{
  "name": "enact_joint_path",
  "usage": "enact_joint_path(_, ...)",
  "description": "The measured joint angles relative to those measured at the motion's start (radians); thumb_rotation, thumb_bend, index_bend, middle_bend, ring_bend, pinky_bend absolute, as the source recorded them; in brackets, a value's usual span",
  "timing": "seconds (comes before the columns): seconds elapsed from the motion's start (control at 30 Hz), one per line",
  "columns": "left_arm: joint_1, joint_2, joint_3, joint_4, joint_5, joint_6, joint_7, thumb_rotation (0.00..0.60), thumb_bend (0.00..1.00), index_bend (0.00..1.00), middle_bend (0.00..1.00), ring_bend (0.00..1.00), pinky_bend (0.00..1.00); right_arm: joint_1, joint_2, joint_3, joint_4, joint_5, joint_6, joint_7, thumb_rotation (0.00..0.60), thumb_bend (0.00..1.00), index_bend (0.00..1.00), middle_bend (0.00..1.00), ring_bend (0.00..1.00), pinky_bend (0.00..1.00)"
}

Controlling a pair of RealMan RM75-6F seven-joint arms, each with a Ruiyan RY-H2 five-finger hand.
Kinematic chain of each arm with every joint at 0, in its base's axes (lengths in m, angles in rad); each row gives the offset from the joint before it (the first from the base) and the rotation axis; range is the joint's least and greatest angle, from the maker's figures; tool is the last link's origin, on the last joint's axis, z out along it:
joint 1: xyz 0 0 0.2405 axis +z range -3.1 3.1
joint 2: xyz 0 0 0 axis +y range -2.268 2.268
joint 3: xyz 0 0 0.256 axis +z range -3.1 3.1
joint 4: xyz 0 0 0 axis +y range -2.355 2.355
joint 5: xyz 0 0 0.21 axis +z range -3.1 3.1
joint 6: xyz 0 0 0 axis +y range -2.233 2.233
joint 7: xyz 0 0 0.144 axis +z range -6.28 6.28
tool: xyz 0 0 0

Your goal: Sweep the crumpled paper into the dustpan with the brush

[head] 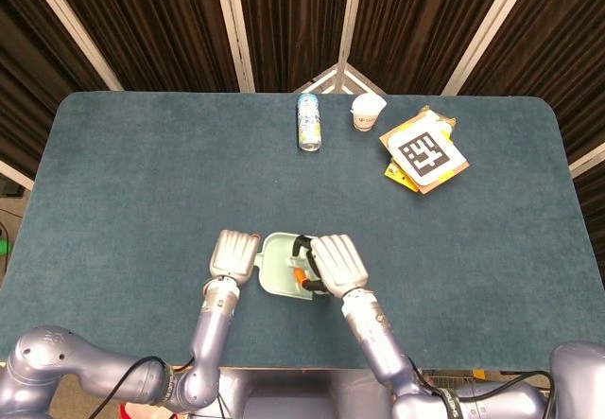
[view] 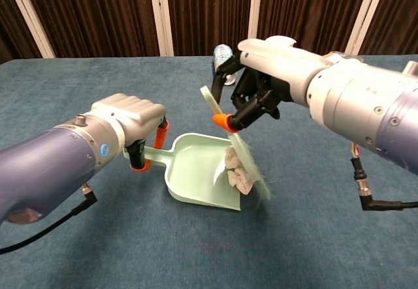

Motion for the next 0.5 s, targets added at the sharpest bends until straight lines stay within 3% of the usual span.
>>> enact_joint_path(0.3,-0.004,-0.013,-0.004,0.008,-0.006,0.003,-0.002,0.600,0.57,0.61,1.00,0.98,1.00,0.020,0.019,0.030,-0.085,-0.013,0.007,0.037,0.600,0.50,0.82,0.85,0.84,0.76)
enact_joint_path(0.5,0.001,-0.010,-0.002,-0.006,-0.003,0.009,-0.008,0.600,0.57,0.61,1.00,0.98,1.00,0.024,0.041,0.050,-0.066,-0.021,0.044,0.042,0.600,0.51,0.82,0.85,0.84,0.76)
